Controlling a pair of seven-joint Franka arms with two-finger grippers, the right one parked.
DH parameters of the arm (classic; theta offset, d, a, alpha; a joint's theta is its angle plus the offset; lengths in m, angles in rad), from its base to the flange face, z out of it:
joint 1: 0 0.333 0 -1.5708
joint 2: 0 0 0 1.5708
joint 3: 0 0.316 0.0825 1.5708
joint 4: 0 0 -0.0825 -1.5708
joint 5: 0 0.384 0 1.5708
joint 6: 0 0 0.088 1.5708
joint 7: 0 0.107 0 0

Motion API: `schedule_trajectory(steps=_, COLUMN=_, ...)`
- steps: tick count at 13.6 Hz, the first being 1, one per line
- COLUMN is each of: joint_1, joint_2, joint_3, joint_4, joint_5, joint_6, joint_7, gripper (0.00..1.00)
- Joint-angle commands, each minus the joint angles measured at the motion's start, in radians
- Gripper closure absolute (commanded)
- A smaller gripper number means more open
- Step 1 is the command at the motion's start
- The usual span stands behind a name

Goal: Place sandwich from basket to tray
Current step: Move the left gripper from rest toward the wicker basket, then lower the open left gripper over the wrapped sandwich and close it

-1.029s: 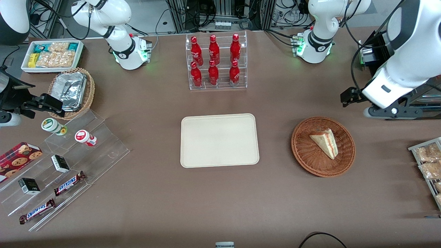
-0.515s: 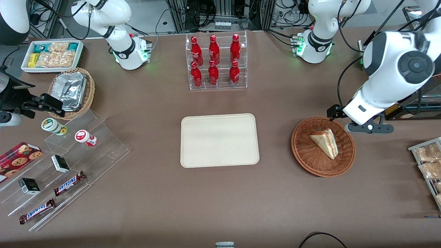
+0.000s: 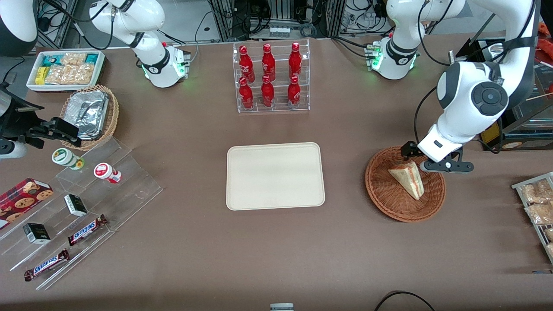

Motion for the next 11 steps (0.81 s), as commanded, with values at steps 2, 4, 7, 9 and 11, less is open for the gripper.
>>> schedule_trajectory(steps=2, joint_1=0.001, joint_2=0.001, joint_3=0.004, joint_4=-0.018, joint_5=-0.009, joint_6=0.030, joint_7=-0.147, gripper=0.00)
schedule_trajectory(steps=4, joint_1=0.001, joint_2=0.009, joint_3=0.004, joint_4=-0.018, joint_5=-0.009, joint_6=0.039, joint_7=-0.245, gripper=0.00)
schedule_trajectory(steps=7, joint_1=0.001, joint_2=0.029, joint_3=0.004, joint_4=-0.018, joint_5=-0.009, joint_6=0.060, joint_7=-0.469, gripper=0.00)
schedule_trajectory(steps=9, joint_1=0.000, joint_2=0.038, joint_3=0.002, joint_4=-0.018, joint_5=-0.009, joint_6=0.064, joint_7=-0.581, gripper=0.00)
schedule_trajectory(steps=11, joint_1=0.001, joint_2=0.053, joint_3=0.004, joint_4=-0.018, joint_5=-0.008, joint_6=0.076, joint_7=-0.694, gripper=0.00)
